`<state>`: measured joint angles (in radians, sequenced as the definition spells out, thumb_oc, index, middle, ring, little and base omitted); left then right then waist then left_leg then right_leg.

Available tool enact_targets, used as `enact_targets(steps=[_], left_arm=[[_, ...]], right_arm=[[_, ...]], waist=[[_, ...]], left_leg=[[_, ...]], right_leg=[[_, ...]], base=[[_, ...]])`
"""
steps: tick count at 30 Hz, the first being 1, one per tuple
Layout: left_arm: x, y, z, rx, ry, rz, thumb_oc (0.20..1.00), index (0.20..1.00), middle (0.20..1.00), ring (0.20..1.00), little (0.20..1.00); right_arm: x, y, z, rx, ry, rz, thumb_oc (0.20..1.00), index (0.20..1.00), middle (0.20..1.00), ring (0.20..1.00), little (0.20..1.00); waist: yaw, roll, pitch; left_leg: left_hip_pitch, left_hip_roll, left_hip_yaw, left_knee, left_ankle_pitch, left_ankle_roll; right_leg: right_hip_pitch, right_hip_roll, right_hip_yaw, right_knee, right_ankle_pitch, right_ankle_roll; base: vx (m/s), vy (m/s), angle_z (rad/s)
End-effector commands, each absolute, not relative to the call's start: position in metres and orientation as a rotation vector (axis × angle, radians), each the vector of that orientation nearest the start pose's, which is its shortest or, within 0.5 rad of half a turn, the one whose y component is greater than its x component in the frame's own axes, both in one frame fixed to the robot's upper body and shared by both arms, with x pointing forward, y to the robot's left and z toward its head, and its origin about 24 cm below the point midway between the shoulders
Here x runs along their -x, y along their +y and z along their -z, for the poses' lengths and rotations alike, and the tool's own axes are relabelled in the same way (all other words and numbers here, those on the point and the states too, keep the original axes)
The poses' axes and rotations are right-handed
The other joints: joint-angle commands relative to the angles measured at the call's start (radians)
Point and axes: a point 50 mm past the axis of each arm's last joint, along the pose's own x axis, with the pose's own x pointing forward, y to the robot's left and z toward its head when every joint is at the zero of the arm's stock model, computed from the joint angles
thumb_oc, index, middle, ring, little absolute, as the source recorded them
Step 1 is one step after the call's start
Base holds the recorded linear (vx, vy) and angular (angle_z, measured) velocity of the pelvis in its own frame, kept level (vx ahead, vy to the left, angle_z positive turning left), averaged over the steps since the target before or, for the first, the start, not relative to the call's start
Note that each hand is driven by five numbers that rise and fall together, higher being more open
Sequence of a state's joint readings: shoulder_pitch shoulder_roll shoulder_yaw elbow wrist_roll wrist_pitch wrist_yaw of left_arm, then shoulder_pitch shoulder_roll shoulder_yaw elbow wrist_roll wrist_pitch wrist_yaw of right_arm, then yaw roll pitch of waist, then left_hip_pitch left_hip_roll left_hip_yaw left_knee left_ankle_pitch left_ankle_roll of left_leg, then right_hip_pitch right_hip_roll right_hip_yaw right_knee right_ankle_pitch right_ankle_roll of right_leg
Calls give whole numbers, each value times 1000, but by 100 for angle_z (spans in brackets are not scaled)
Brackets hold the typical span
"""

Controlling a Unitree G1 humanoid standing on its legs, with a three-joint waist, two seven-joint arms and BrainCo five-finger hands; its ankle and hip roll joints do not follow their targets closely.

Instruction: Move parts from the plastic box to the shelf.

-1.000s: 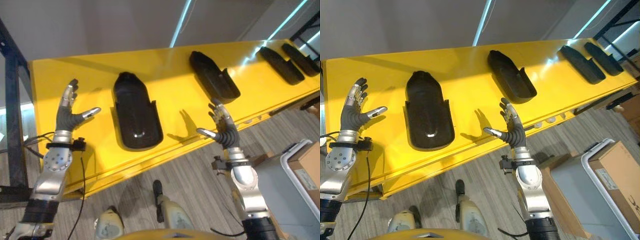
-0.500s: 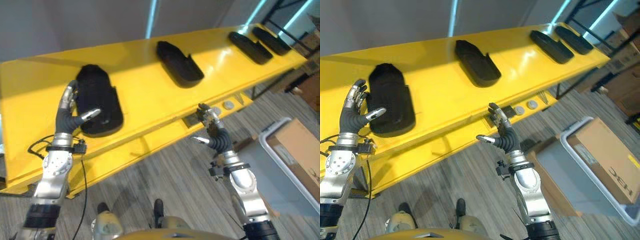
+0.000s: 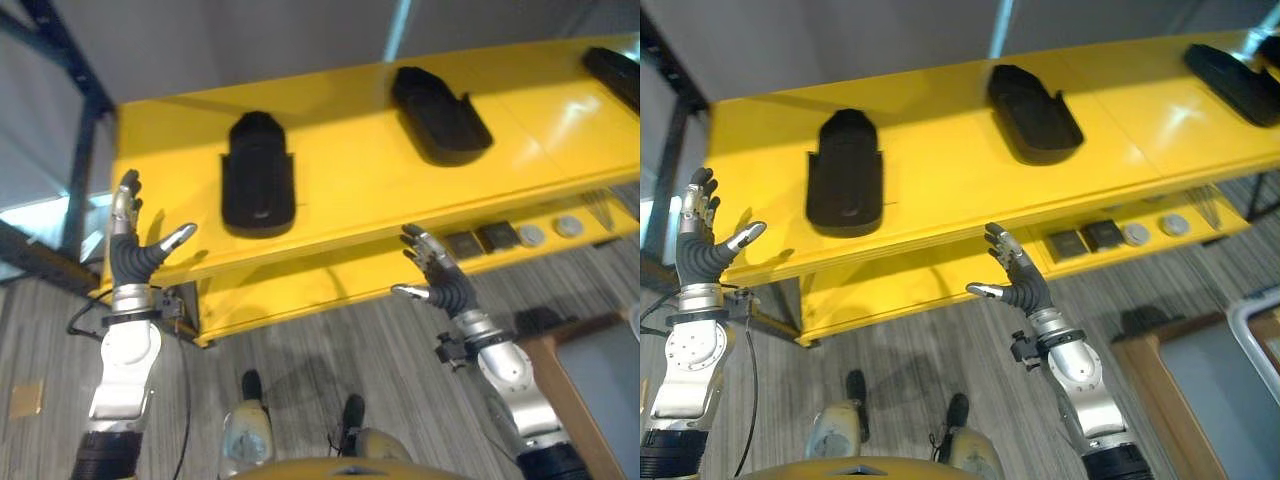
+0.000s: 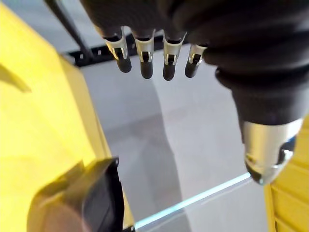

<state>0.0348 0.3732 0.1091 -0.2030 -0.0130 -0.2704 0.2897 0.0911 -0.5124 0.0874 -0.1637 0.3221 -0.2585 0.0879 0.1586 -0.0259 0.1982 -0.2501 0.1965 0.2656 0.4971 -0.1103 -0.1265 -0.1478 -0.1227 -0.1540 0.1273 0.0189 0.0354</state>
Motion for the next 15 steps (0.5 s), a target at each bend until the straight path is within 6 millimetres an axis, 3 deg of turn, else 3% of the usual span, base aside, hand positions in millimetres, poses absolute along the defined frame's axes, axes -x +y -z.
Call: enact_targets(steps=[1, 2, 3, 4, 5, 6, 7, 8, 11, 12, 15], left_arm=[[-234, 231, -166, -419, -686, -254, 1000, 1000, 1000, 1000, 1000], [-234, 232, -164, -419, -672, -256, 1000, 1000, 1000, 1000, 1000], [-234, 232, -164, -425, -671, -253, 1000, 1000, 1000, 1000, 1000], [-234, 232, -164, -425, -671, -253, 1000, 1000, 1000, 1000, 1000], [-235, 231, -165, -447, -678, -233, 1000, 1000, 1000, 1000, 1000], [-235, 231, -165, -448, -677, -233, 1000, 1000, 1000, 1000, 1000], [-236, 230, -168, -465, -688, -222, 1000, 1000, 1000, 1000, 1000], [-239, 230, -175, -484, -711, -214, 1000, 1000, 1000, 1000, 1000], [-239, 231, -174, -499, -699, -201, 1000, 1000, 1000, 1000, 1000], [-240, 231, -171, -513, -682, -187, 1000, 1000, 1000, 1000, 1000], [-243, 228, -172, -509, -682, -155, 1000, 1000, 1000, 1000, 1000]], right_arm=[[-230, -197, -131, 82, -480, -242, 1000, 1000, 1000, 1000, 1000], [-228, -196, -126, 54, -462, -248, 1000, 1000, 1000, 1000, 1000], [-228, -195, -125, 47, -459, -245, 1000, 1000, 1000, 1000, 1000], [-227, -195, -125, 47, -458, -245, 1000, 1000, 1000, 1000, 1000], [-227, -196, -124, 48, -458, -235, 1000, 1000, 1000, 1000, 1000], [-227, -196, -124, 47, -457, -235, 1000, 1000, 1000, 1000, 1000], [-228, -196, -122, 40, -452, -225, 1000, 1000, 1000, 1000, 1000], [-231, -193, -121, 25, -456, -201, 1000, 1000, 1000, 1000, 1000], [-233, -188, -120, 18, -456, -197, 1000, 1000, 1000, 1000, 1000], [-234, -184, -115, 11, -443, -195, 1000, 1000, 1000, 1000, 1000], [-234, -181, -114, -19, -445, -192, 1000, 1000, 1000, 1000, 1000]], waist=[[-11, -36, -7], [-30, -15, -37], [-36, -20, -47], [-35, -20, -46], [-48, -23, -64], [-47, -25, -65], [-51, -32, -70], [-50, -48, -51], [-48, -62, -38], [-53, -65, -22], [-47, -66, -12]], left_leg=[[166, -39, -31, 156, -175, 10], [290, -11, -31, 18, -186, 10], [328, -17, -31, -73, -191, 11], [331, -18, -30, -77, -189, 11], [365, -9, -4, -215, -216, 13], [373, -12, -2, -231, -210, 13], [389, -20, 15, -304, -211, 16], [376, -43, 23, -374, -179, 15], [382, -59, 41, -423, -156, 17], [375, -61, 44, -422, -148, 23], [341, -72, 29, -397, -145, 40]], right_leg=[[5, 54, 12, 23, -119, 134], [1, 72, -3, 36, -123, 148], [-4, 65, -3, 29, -109, 160], [-3, 65, -2, 29, -109, 160], [-17, 55, -15, 14, -85, 187], [-16, 54, -15, 11, -84, 188], [-30, 48, -14, 3, -59, 207], [-61, 34, -14, 6, -3, 226], [-84, 42, -10, 14, 37, 226], [-105, 68, 36, 22, 67, 226], [-98, 70, 99, 24, 33, 226]], base=[[-89, 260, -1], [-119, 294, 3], [-79, 240, 14], [-190, 253, 23], [-123, 178, 11], [-195, 260, 2], [-264, 216, 8], [-340, 269, 13], [-209, 116, -13], [-286, 111, -27], [-173, 70, -15]])
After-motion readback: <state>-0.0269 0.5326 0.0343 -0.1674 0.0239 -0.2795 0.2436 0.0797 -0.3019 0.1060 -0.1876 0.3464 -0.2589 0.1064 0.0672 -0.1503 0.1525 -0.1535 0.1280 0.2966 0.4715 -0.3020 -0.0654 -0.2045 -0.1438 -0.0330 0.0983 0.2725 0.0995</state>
